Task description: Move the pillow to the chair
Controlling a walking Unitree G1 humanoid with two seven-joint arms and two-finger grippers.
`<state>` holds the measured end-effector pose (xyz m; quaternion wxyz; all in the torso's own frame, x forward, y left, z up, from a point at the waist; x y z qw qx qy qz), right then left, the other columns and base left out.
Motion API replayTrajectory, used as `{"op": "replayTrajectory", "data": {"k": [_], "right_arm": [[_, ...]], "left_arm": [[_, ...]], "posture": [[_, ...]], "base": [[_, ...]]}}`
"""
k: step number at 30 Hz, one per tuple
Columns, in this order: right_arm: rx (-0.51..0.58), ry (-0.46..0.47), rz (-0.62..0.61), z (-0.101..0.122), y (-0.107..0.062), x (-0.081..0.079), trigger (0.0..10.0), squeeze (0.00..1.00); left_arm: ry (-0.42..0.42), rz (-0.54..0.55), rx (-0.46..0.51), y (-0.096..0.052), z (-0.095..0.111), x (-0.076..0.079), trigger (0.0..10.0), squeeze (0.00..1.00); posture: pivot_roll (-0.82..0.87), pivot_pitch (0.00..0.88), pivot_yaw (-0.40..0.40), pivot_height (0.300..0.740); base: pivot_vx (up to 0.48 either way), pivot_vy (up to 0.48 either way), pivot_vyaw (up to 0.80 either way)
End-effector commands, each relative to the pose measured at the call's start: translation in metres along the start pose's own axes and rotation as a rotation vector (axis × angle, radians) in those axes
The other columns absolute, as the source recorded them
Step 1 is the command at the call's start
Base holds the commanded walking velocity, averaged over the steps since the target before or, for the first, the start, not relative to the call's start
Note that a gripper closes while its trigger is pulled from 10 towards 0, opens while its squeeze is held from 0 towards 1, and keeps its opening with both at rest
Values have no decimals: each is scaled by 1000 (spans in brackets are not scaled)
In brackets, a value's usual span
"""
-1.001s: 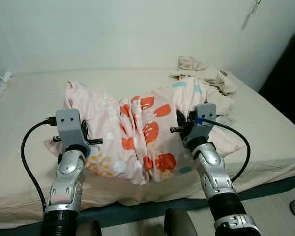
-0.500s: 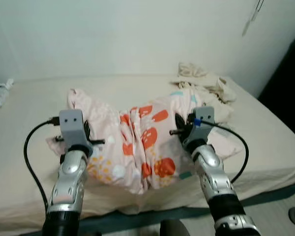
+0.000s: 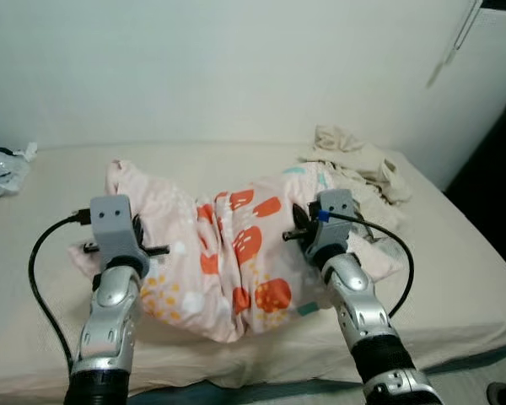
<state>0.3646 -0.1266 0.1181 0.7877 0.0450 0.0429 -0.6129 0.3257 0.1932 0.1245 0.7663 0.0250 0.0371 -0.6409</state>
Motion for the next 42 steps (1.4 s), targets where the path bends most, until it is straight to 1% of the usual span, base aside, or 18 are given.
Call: {"op": "replayTrajectory", "data": {"k": [1, 3, 7, 13, 17, 20, 23, 26, 27, 28, 29, 31, 32, 33, 34, 37, 41, 42], "right_arm": [[-12, -9, 24, -1, 2, -6, 10000, 0], [-41, 14, 40, -6, 1, -6, 10000, 0], [-65, 96, -16, -14, -4, 4, 10000, 0], [-89, 68, -28, -23, -8, 5, 10000, 0], [-88, 40, -19, -27, -9, 3, 10000, 0], [-113, 20, -30, -33, -11, 4, 10000, 0], [-167, 64, -69, -46, -16, 11, 10000, 0], [-192, 62, -62, -52, -19, 12, 10000, 0], [-194, 56, -49, -53, -19, 11, 10000, 0], [-196, 24, -37, -54, -20, 10, 10000, 0], [-196, 24, -37, -54, -20, 10, 10000, 0], [-236, -13, -43, -63, -22, 12, 10000, 0], [-236, -13, -43, -63, -22, 12, 10000, 0], [-266, -21, -44, -70, -25, 12, 10000, 0], [-272, -20, -44, -73, -26, 12, 10000, 0], [-259, 3, -7, -72, -25, 7, 10000, 0], [-242, -2, -1, -68, -23, 5, 10000, 0], [-232, -26, -13, -66, -21, 6, 10000, 0]], "left_arm": [[11, -40, 25, -2, 0, 6, 10000, 0], [12, -56, 18, -4, -4, 7, 10000, 0], [-10, -50, 3, -6, -10, 7, 10000, 0], [-17, -73, 2, -8, -12, 14, 10000, 0], [-37, -93, -5, -7, -13, 19, 10000, 0], [-27, -104, -6, -8, -16, 20, 10000, 0], [4, -124, -35, -10, -27, 24, 10000, 0], [33, -124, -43, -11, -32, 26, 10000, 0], [41, -122, -43, -11, -33, 26, 10000, 0], [30, -121, -54, -11, -36, 27, 10000, 0], [30, -121, -54, -11, -36, 27, 10000, 0], [38, -129, -87, -13, -47, 31, 10000, 0], [38, -129, -87, -13, -47, 31, 10000, 0], [36, -126, -113, -13, -54, 32, 10000, 0], [43, -132, -115, -13, -55, 33, 10000, 0], [93, -141, -107, -13, -55, 32, 10000, 0], [97, -131, -103, -13, -54, 27, 10000, 0], [96, -129, -101, -13, -54, 26, 10000, 0]], "posture": [[-35, 8, -109, 685], [-34, 10, -108, 685], [-30, 12, -110, 695], [-34, 21, -99, 720], [-38, 20, -96, 720], [-40, 16, -96, 720], [-47, 19, -103, 720], [-45, 22, -110, 720], [-44, 24, -111, 720], [-44, 28, -115, 720], [-44, 28, -115, 720], [-38, 31, -128, 720], [-38, 31, -128, 720], [-38, 31, -128, 720], [-38, 36, -130, 720], [-29, 39, -126, 720], [-30, 39, -124, 720], [-30, 41, -120, 720]], "base": [[0, 0, 0], [0, 0, 0], [0, 0, 0], [0, 0, 0], [0, 0, 0], [0, 0, 0], [0, 0, 0], [0, 0, 0], [0, 0, 0], [0, 0, 0], [0, 0, 0], [0, 0, 0], [0, 0, 0], [0, 0, 0], [0, 0, 0], [0, 0, -171], [0, 0, -800], [0, 0, -800]]}}
Point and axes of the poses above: a point about 5 cm out from each wrist's last joint towards the gripper, its own y axis pointing out of the wrist towards the gripper, its own z axis along the axis of the wrist's last joint, x = y × z, the point moved 2 cm from there along y, pointing out of the wrist towards the gripper, and after that the axes turned 8 degrees about y, right-handed, at the moved point
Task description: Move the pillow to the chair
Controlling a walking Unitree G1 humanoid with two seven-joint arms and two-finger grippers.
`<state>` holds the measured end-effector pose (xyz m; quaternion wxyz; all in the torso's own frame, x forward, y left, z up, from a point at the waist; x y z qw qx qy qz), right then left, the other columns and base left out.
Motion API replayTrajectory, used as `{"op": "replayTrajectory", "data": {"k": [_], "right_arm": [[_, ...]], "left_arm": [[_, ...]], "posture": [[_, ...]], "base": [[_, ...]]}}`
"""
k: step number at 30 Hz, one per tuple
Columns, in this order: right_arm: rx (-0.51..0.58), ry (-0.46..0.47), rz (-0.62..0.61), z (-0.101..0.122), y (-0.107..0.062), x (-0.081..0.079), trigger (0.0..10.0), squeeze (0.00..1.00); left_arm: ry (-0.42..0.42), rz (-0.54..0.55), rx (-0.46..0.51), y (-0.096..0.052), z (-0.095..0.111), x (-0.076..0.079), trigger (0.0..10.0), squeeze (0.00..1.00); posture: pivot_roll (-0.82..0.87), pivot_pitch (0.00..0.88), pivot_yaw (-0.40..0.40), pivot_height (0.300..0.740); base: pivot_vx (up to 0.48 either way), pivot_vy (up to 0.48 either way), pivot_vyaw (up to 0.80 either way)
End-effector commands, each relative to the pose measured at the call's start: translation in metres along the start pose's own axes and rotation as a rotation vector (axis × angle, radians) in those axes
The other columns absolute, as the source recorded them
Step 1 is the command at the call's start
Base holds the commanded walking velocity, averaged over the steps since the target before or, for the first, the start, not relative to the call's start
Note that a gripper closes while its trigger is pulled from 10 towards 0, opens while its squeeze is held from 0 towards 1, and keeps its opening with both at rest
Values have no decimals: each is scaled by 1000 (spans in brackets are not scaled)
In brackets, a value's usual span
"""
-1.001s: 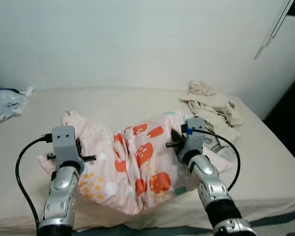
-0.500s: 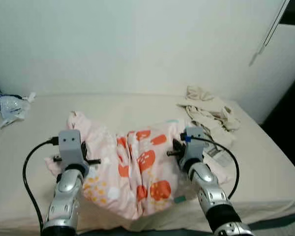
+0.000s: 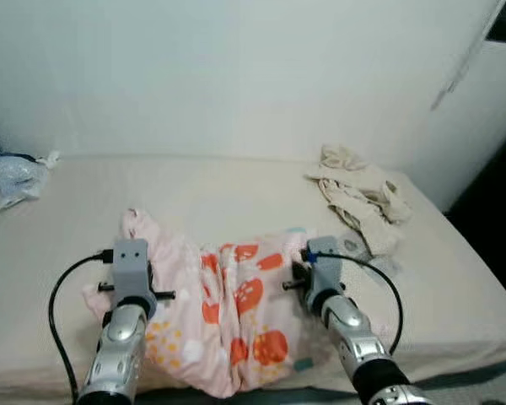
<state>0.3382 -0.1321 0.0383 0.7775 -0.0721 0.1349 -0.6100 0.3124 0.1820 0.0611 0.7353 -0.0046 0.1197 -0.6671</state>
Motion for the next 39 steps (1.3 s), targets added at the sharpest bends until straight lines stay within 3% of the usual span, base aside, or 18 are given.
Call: {"op": "replayTrajectory", "data": {"k": [1, 10, 27, 39], "right_arm": [[66, -30, 9, 14, 3, -3, 10000, 0], [95, -78, 16, 24, 7, -4, 10000, 0], [85, -82, -6, 28, 14, -5, 10000, 0], [88, -109, -10, 28, 14, -2, 10000, 0]], "left_arm": [[11, -40, 48, 1, 10, 11, 10000, 0], [10, -30, 54, 0, 9, 9, 10000, 0], [-9, 32, 38, 9, 16, 1, 10000, 0], [-24, 26, 20, 6, 11, 7, 10000, 0]], "posture": [[-30, 41, -120, 720], [-33, 37, -123, 720], [-27, 38, -137, 720], [-29, 34, -147, 720]], "base": [[0, 0, -800], [0, 0, -800], [0, 0, -800], [0, 0, -800]]}}
Point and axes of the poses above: a point about 5 cm out from each wrist's last joint towards the gripper, its own y axis pointing out of the wrist towards the gripper, its own z axis along the axis of the wrist's last joint, x = y × z, the point moved 2 cm from there along y, pointing out of the wrist towards the gripper, and after that the axes turned 8 degrees about y, right-handed, at the moved point
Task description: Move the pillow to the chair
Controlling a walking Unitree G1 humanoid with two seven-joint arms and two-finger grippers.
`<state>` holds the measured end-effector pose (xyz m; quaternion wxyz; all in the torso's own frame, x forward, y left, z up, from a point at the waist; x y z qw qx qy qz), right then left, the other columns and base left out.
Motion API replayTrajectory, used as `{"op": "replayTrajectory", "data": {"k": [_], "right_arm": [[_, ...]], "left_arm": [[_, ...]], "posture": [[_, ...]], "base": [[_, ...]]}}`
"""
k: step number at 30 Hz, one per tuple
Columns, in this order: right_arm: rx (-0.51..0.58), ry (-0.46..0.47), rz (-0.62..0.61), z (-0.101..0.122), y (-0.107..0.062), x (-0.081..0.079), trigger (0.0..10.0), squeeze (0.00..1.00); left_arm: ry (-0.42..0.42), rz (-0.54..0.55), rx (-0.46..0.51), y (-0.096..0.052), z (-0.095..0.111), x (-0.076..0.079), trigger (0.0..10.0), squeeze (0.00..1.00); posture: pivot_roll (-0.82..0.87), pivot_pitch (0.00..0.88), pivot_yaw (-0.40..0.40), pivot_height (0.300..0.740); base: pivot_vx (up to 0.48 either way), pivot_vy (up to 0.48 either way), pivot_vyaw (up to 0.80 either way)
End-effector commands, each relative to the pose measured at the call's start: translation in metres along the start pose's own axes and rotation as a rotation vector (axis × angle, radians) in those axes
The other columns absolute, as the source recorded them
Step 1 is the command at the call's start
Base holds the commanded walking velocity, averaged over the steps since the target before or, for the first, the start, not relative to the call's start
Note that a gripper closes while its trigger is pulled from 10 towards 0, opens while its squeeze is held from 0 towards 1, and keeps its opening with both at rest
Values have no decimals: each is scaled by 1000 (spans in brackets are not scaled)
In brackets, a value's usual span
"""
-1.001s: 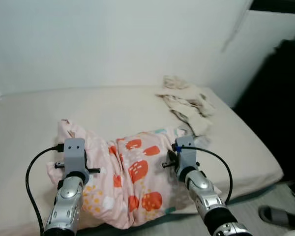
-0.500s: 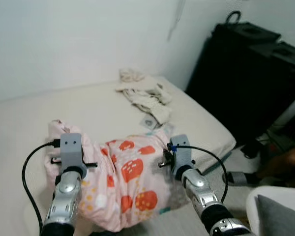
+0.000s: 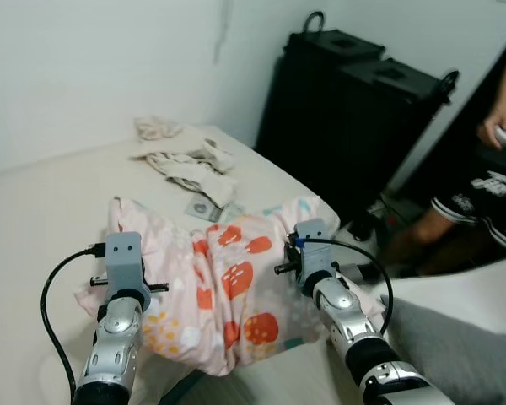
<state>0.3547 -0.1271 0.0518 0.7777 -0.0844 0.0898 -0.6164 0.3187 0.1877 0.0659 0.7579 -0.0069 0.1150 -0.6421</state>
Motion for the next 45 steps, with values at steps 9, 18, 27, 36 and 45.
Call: {"op": "replayTrajectory", "data": {"k": [9, 18, 27, 36, 45], "right_arm": [[19, -25, 18, 5, 1, -1, 10000, 0], [0, -7, -17, 4, 2, 4, 10000, 0], [-21, 39, -59, -5, -1, 8, 10000, 0], [-11, 159, -123, -21, -9, 3, 10000, 0], [-20, 182, -159, -29, -14, 7, 10000, 0]], "left_arm": [[-5, -49, 12, -1, 5, 16, 10000, 0], [1, -55, 5, -3, 4, 17, 10000, 0], [37, -92, -3, -1, 3, 16, 10000, 0], [94, -140, -9, 10, 9, 2, 10000, 0], [141, -176, 0, 11, 11, 3, 10000, 0]], "posture": [[-25, 42, -151, 720], [-24, 43, -149, 720], [6, 44, -75, 720], [43, 37, 36, 720], [40, 38, 50, 720]], "base": [[0, 0, -800], [0, 0, -800], [0, 0, -800], [0, 0, -800], [0, 0, -800]]}}
Point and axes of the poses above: a point about 5 cm out from each wrist's last joint towards the gripper, its own y axis pointing out of the wrist towards the gripper, its own z axis along the axis of the wrist's last joint, x = y × z, the point moved 2 cm from there along y, pointing out of the wrist towards the gripper, and after that the axes turned 8 degrees about y, right-handed, at the moved point
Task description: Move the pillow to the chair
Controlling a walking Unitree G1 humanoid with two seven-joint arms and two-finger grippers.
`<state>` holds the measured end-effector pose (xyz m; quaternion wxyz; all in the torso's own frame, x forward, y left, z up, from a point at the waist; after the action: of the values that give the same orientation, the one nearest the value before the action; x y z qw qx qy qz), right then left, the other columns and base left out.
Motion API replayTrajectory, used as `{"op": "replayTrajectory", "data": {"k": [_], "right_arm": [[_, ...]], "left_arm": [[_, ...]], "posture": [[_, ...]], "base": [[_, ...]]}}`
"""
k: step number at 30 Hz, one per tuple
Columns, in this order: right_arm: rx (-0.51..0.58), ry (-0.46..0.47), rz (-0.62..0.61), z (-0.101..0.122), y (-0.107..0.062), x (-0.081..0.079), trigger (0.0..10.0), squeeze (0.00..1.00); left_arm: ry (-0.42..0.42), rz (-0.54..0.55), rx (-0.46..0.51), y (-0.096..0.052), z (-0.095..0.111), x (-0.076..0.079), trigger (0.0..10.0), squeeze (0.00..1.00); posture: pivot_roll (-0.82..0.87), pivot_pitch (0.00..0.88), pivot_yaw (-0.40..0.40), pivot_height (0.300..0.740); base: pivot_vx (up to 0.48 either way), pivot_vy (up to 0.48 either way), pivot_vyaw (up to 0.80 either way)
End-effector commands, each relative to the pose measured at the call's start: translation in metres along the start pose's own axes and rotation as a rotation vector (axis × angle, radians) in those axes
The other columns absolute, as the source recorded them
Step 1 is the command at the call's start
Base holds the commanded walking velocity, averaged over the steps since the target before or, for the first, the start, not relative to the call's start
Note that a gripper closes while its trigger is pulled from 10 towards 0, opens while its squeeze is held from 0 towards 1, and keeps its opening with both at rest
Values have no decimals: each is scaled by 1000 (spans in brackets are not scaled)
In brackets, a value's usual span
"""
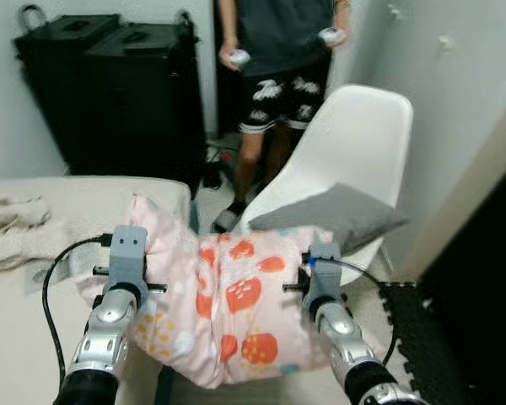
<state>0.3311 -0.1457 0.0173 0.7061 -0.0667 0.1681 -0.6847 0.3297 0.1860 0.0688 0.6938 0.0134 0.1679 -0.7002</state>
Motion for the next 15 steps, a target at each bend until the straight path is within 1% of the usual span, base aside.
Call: {"op": "replayTrajectory", "data": {"k": [1, 4, 5, 8, 15], "right_arm": [[46, 18, 27, 9, 2, -9, 10000, 0], [46, 19, 28, 9, 2, -9, 10000, 0], [52, 25, 31, 11, 3, -9, 10000, 0], [61, 40, 27, 14, 4, -7, 10000, 0], [79, 38, 19, 22, 6, -4, 10000, 0]], "left_arm": [[21, -19, 27, 1, 7, 1, 10000, 0], [21, -27, 30, 1, 7, 2, 10000, 0], [-1, -34, 22, 1, 6, 5, 10000, 0], [-5, -38, 24, 2, 8, 6, 10000, 0], [-14, -20, 44, 6, 15, 0, 10000, 0]], "posture": [[38, 33, 47, 720], [38, 33, 47, 720], [33, 26, 46, 720], [32, 21, 44, 720], [27, 13, 41, 720]], "base": [[0, 0, -800], [0, 0, -800], [0, 0, -800], [0, 0, -800], [0, 0, -800]]}}
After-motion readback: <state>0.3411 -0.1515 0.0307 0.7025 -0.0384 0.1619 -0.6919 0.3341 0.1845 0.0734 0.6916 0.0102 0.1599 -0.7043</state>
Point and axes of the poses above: a point about 5 cm out from each wrist's last joint towards the gripper, its own y axis pointing out of the wrist towards the gripper, its own z axis along the axis of the wrist's last joint, x = y × z, the point moved 2 cm from there along y, pointing out of the wrist towards the gripper, and after that the axes turned 8 degrees about y, right-handed, at the moved point
